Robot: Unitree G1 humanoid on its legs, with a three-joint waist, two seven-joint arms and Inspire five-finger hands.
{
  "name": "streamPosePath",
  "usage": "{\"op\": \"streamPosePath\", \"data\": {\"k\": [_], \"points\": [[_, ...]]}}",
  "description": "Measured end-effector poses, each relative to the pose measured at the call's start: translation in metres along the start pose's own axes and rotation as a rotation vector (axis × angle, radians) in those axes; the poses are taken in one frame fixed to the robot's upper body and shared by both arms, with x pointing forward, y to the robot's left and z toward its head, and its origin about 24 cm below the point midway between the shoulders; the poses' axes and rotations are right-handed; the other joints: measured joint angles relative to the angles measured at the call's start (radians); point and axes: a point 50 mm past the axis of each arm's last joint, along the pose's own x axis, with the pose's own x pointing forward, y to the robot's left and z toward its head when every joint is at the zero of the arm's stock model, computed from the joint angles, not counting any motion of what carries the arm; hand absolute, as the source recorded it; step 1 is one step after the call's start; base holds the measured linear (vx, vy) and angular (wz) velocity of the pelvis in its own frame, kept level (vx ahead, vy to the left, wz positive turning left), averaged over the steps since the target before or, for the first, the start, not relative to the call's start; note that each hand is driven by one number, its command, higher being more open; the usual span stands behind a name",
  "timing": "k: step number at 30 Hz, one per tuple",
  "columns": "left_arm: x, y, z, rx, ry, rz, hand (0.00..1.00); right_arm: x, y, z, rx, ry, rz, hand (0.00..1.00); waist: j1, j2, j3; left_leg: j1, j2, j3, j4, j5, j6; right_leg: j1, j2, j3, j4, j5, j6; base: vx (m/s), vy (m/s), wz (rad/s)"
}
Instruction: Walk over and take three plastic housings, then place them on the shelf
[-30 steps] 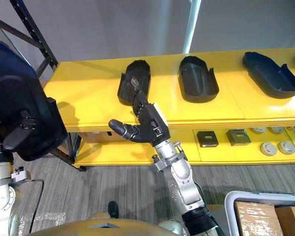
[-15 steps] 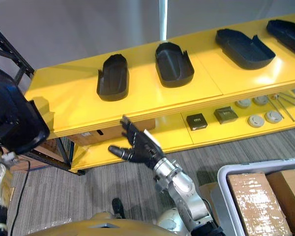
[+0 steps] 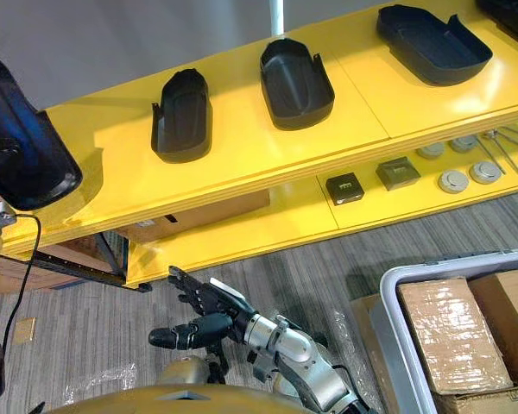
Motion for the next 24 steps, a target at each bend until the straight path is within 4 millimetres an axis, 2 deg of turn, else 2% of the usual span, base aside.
{"op": "streamPosePath", "data": {"k": [2,4,5,9,14,15,20,24], "points": [[0.004,-0.003,-0.010,0.013,0.083,0.019,0.00,0.001,0.002,0.000,0.001,0.000,-0.007,1.00,-0.010,-0.004,0.007,-0.009,0.001,0.005,0.001,0.000,0.000,-0.015,0.002,0.006,0.002,0.004,0.005,0.01,-0.019,-0.08],[0.010,-0.008,-0.007,-0.031,0.119,0.043,0.00,0.002,0.002,-0.001,0.002,0.001,-0.018,1.00,-0.008,-0.013,0.028,-0.011,0.002,0.009,0.001,0.001,-0.001,-0.024,0.002,0.013,0.015,0.004,0.004,0.00,-0.032,-0.06],[0.015,-0.010,0.001,-0.046,0.111,0.060,0.00,0.002,0.002,-0.001,0.001,0.001,-0.025,1.00,-0.005,-0.019,0.043,-0.011,0.002,0.009,0.003,0.001,-0.001,-0.025,0.002,0.014,0.017,0.004,0.003,-0.02,-0.032,-0.05],[0.029,0.000,0.034,-0.052,0.062,0.150,0.00,0.007,0.001,0.005,-0.017,-0.015,-0.035,1.00,-0.018,-0.034,0.098,-0.036,0.004,0.017,0.008,0.004,0.000,-0.058,0.004,0.027,0.019,0.002,-0.002,-0.04,-0.025,-0.05],[0.038,0.005,0.062,-0.082,0.018,0.203,0.00,0.009,0.001,0.011,-0.053,-0.030,-0.051,1.00,-0.029,-0.053,0.146,-0.051,0.005,0.016,0.009,0.006,0.001,-0.068,0.006,0.026,0.019,0.010,0.000,-0.01,-0.008,0.01],[0.039,0.004,0.065,-0.089,0.012,0.205,1.00,0.009,0.001,0.014,-0.059,-0.041,-0.050,1.00,-0.029,-0.056,0.150,-0.058,0.005,0.016,0.008,0.006,0.001,-0.073,0.006,0.026,0.018,0.013,-0.001,0.00,0.000,0.00],[0.042,0.005,0.065,-0.080,0.062,0.179,1.00,0.013,0.004,0.025,-0.064,-0.095,-0.055,1.00,-0.029,-0.082,0.167,-0.062,0.005,0.016,0.008,0.005,0.000,-0.074,0.009,0.031,0.012,0.016,-0.001,0.01,-0.012,0.01],[0.043,0.013,0.066,0.018,0.083,0.144,1.00,0.013,0.004,0.026,-0.064,-0.099,-0.056,1.00,-0.028,-0.092,0.173,-0.059,0.015,0.022,0.011,0.004,-0.001,-0.064,0.027,0.035,-0.016,0.031,-0.003,-0.01,-0.021,-0.07]]}}
